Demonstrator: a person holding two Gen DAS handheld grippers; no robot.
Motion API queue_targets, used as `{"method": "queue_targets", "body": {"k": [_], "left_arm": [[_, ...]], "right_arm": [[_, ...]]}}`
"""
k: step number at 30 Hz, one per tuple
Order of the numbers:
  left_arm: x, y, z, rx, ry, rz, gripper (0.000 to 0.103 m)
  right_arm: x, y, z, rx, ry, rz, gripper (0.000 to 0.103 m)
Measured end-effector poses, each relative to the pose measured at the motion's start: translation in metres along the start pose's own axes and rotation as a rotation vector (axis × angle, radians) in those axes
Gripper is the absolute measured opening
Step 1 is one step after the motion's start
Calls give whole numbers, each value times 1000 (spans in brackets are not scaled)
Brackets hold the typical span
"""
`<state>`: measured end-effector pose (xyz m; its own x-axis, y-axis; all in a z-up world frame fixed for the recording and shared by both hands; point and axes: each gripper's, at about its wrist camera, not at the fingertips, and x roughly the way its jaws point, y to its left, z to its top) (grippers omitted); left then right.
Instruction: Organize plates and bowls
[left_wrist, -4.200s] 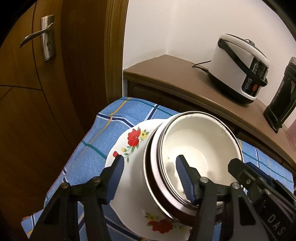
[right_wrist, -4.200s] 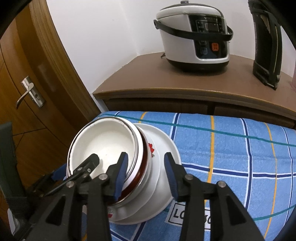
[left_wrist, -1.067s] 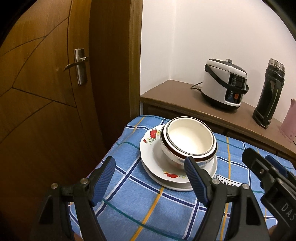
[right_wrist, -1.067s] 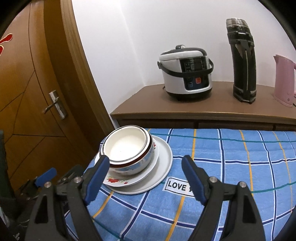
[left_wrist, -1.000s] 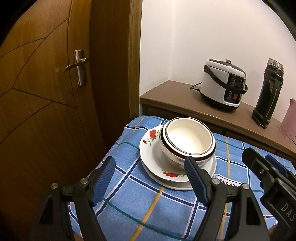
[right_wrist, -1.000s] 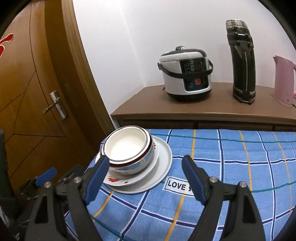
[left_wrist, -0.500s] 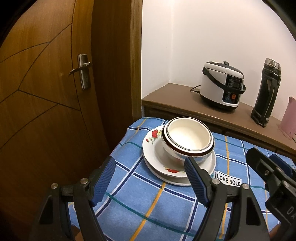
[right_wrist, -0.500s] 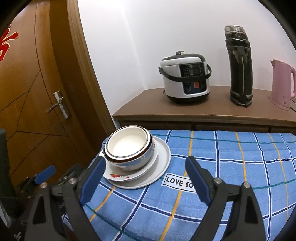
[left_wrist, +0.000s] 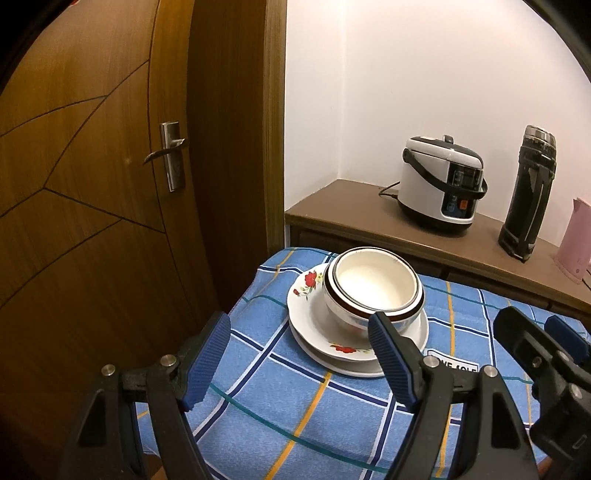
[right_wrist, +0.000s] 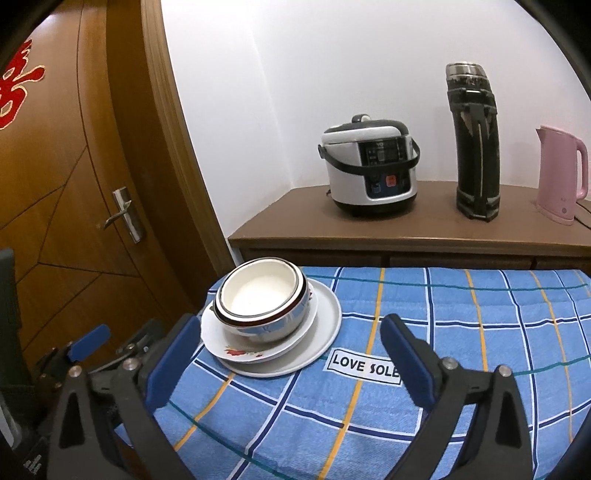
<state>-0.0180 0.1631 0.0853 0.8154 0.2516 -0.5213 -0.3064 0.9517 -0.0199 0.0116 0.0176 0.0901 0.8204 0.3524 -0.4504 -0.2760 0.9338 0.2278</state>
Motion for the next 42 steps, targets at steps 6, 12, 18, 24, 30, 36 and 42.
{"method": "queue_targets", "body": {"k": [6, 12, 18, 24, 30, 36, 42], "left_arm": [[-4, -2, 0, 8, -11, 5, 79], [-1, -2, -1, 9, -3, 9, 79], [-1, -2, -1, 7, -4, 12, 79], [-2, -3, 0, 15, -9, 10, 79], [-3, -3, -1, 9, -8, 13, 79], [-1, -3, -1, 7, -4, 10, 79], [0, -4, -1, 7, 1, 10, 79]], "right_arm": [[-1, -1, 0, 6, 0, 3, 100], [0, -3, -1, 14, 6, 6, 101], [0, -3, -1, 14, 4, 5, 101], [0, -3, -1, 16, 6, 8, 101], [0, -4, -1, 17, 4, 4, 101], [1, -4, -1, 21, 7, 5, 101], [1, -6, -1, 26, 12, 6, 101]]}}
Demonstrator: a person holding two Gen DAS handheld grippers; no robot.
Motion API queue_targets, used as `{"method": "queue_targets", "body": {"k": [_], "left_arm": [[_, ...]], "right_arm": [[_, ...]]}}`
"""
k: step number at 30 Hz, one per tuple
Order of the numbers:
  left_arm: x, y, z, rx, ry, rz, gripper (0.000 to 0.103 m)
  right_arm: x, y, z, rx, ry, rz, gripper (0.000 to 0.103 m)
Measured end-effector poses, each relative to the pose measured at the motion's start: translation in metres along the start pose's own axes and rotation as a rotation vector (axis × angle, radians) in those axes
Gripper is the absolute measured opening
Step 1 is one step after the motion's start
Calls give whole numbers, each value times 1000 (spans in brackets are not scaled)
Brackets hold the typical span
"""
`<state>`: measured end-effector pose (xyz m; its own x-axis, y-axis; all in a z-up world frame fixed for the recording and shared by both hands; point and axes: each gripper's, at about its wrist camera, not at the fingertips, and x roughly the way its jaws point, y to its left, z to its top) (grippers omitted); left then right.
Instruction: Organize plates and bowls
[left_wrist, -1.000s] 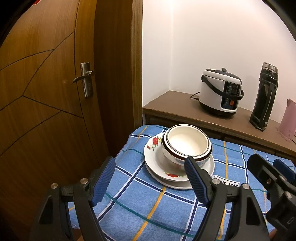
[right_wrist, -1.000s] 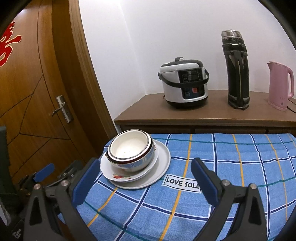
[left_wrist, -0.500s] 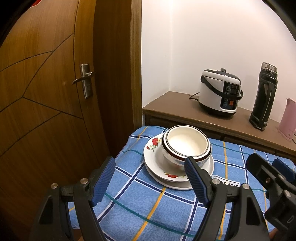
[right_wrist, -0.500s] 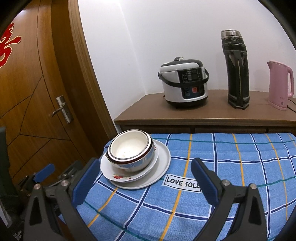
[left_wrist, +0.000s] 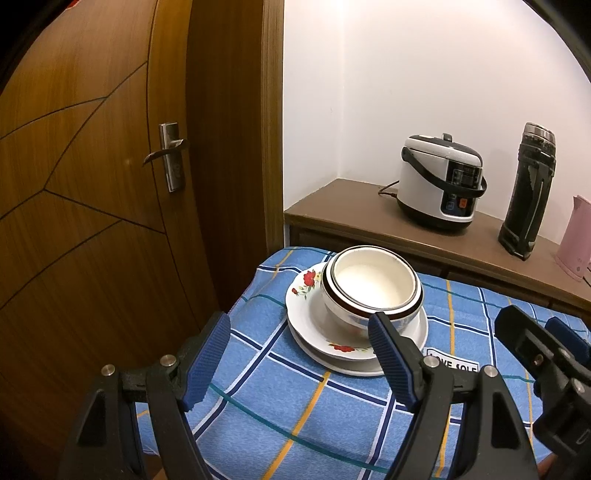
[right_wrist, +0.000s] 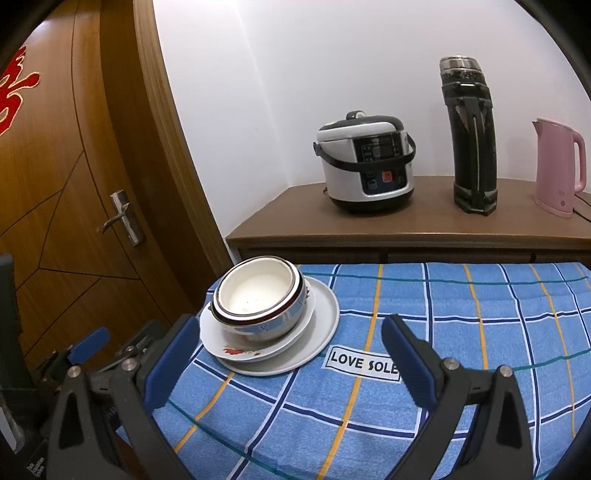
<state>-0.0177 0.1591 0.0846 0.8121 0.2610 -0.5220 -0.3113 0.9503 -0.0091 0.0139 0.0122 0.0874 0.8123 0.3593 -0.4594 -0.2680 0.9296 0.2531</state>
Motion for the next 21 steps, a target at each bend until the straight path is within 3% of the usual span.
{"method": "queue_targets", "body": {"k": [21], "left_arm": [[-3, -4, 4, 8, -24, 43, 79]], "right_arm": [[-3, -3, 1, 9, -17, -14, 101]]}}
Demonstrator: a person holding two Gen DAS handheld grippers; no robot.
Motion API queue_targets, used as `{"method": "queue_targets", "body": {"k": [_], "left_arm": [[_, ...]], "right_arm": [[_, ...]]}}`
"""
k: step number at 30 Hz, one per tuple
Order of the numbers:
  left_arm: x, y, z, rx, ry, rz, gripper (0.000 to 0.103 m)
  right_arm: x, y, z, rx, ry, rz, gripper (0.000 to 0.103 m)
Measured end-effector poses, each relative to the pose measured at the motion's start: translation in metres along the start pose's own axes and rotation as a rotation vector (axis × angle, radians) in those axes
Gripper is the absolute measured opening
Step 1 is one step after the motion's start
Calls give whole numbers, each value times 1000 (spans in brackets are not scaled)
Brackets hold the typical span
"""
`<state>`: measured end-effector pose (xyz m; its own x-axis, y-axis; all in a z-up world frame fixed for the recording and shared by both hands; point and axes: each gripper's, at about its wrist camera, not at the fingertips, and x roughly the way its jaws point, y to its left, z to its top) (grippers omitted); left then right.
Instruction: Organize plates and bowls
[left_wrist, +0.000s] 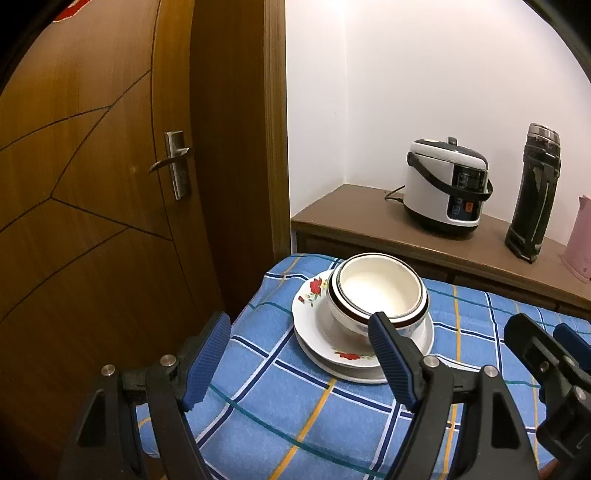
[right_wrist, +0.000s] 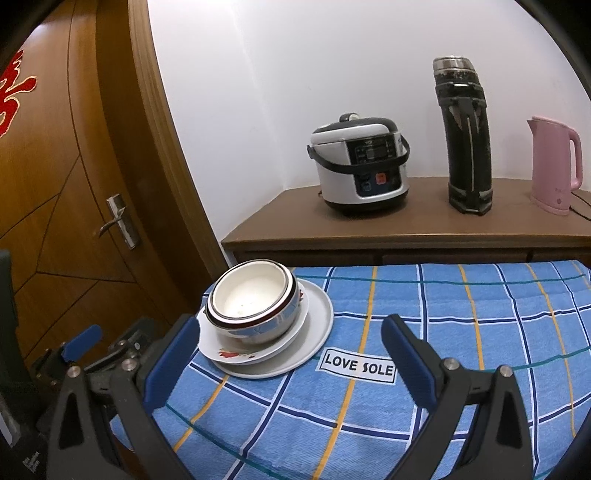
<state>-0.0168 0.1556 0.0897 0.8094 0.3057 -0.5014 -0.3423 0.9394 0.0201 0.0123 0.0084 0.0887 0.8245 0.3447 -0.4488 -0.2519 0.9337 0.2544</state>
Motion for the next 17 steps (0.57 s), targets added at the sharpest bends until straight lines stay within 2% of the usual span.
{"method": "queue_targets", "body": {"k": [4, 11, 17], "left_arm": [[2, -1, 0, 0, 6, 21, 79], [-1, -3, 0, -18, -10, -42, 79], [-4, -9, 3, 9, -23, -1, 79]], "right_arm": [[0, 0, 0, 0, -2, -7, 101], [-1, -3, 0, 10, 2, -5, 101], [0, -4, 1, 16, -4, -8, 101]]}}
